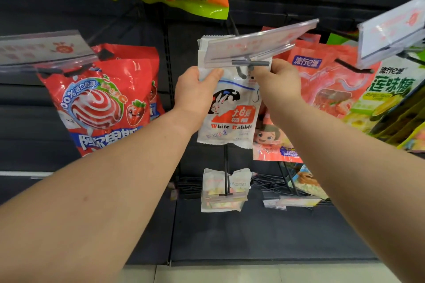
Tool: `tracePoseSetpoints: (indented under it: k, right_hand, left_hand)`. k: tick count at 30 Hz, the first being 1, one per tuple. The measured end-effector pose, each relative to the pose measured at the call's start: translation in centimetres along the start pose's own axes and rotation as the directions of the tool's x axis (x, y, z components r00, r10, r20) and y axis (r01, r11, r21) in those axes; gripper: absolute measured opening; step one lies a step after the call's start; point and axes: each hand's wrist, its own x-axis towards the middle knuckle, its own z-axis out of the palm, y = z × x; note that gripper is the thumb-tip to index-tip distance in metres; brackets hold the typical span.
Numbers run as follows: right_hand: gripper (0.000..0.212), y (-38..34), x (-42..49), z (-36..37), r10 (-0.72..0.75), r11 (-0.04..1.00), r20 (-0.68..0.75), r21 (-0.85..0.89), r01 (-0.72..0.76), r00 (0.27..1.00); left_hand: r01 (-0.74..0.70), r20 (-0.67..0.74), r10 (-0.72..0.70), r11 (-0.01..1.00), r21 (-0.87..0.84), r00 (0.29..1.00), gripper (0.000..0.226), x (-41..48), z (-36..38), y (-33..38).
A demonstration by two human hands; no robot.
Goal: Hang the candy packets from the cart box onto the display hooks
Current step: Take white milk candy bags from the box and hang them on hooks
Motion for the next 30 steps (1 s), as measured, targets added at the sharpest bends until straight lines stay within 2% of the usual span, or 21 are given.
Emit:
tracePoseSetpoints:
  k: [5,10,14,17,18,20,22,24,27,30]
  right_hand:
    - [0.018,0.4,0.2,0.3,-0.027,0.999,-0.015,-0.026,0.027,1.0]
    - [0.022,0.5,-0.9,-0.1,-0.057,0.993,-0.002,-0.101,0.056,0.998]
    - [0.033,0.4,-2.8,-1.2,-0.153,0.966,0.052,-0.202,0.16,0.987]
    - [0.051,0.8,-4.1,-2.6,-0.224,0.876,0.193,-0.39,0.284,0.955]
    - [0.06,0.8,-4.6,-3.1,-0.201,0.811,0.244,-0.501,0.301,0.949]
    - [0.074,0.5,-5.7,-4.4,-0.13,0.628,0.32,-0.706,0.328,0.938]
    - [0.078,-0.1,-7.1,-5.4,-0.056,0.44,0.403,-0.812,0.385,0.914]
    - [0.076,-0.9,-8.3,-6.1,0.031,0.299,0.465,-0.849,0.436,0.885]
    - [0.076,-1.8,-9.8,-6.8,0.121,0.224,0.498,-0.856,0.466,0.858]
    - [0.076,-2.9,-10.9,-7.3,0.162,0.213,0.516,-0.851,0.481,0.841]
  left_hand:
    - [-0.011,-0.003,0.011,1.0,0.005,1.0,0.011,0.3,0.0,-0.3]
    - [-0.081,-0.114,0.092,0.993,0.091,0.989,0.019,-0.4,0.3,-0.6]
    - [-0.141,-0.14,0.165,0.976,0.165,0.976,0.044,-2.0,0.0,-1.3]
    - [-0.096,-0.093,0.137,0.93,0.355,0.986,0.07,-3.1,-1.5,-1.4]
    - [-0.102,-0.042,0.137,0.878,0.467,0.99,0.072,-3.6,-2.3,-1.3]
    - [-0.148,0.084,0.125,0.703,0.696,0.989,0.073,-4.9,-3.7,-0.9]
    - [-0.21,0.203,0.069,0.491,0.845,0.977,0.075,-6.2,-4.7,-0.4]
    - [-0.26,0.285,-0.029,0.327,0.908,0.958,0.078,-7.4,-5.5,0.3]
    - [-0.307,0.33,-0.118,0.18,0.935,0.937,0.081,-9.2,-6.4,1.5]
    - [-0.299,0.315,-0.151,0.122,0.946,0.937,0.082,-10.9,-7.4,2.7]
